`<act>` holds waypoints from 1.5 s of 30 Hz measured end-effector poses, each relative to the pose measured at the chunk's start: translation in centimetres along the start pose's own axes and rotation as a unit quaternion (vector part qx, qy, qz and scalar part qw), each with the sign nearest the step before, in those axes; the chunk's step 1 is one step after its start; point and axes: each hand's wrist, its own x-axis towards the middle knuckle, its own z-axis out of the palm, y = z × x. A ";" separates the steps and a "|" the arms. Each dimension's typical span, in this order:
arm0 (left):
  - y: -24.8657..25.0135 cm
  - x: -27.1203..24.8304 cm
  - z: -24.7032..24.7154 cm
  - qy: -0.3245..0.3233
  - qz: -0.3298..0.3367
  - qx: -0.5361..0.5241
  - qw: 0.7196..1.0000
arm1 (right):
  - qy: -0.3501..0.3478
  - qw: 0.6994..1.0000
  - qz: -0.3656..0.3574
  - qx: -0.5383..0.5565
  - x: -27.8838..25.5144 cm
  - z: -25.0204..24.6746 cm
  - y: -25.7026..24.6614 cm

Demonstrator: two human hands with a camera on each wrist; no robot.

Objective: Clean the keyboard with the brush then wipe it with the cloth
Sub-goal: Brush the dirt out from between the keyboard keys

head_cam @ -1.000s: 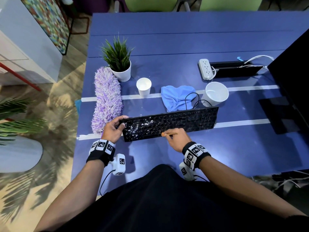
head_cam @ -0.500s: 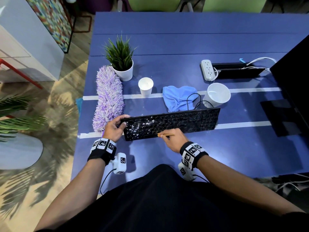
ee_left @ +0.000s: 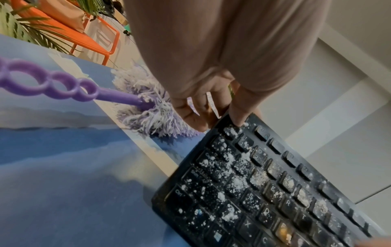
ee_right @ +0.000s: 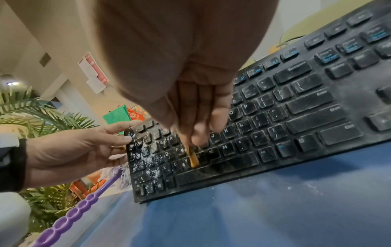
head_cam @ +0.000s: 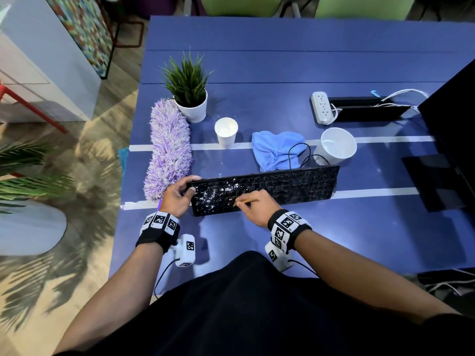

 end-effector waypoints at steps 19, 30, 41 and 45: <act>0.3 0.2 0.0 0.003 0.008 -0.002 1.000 | 0.034 0.999 -0.032 0.027 -0.1 0.7 -1.0; -0.2 0.2 0.1 0.002 0.003 -0.005 1.000 | 0.024 0.999 -0.035 0.004 0.0 1.5 -1.0; -0.4 0.2 -0.1 0.005 0.004 0.002 1.000 | 0.004 1.000 -0.004 -0.008 -0.4 1.5 0.1; -0.4 0.2 -0.1 0.001 0.003 0.005 1.000 | 0.105 0.991 -0.074 0.031 -0.9 0.4 0.0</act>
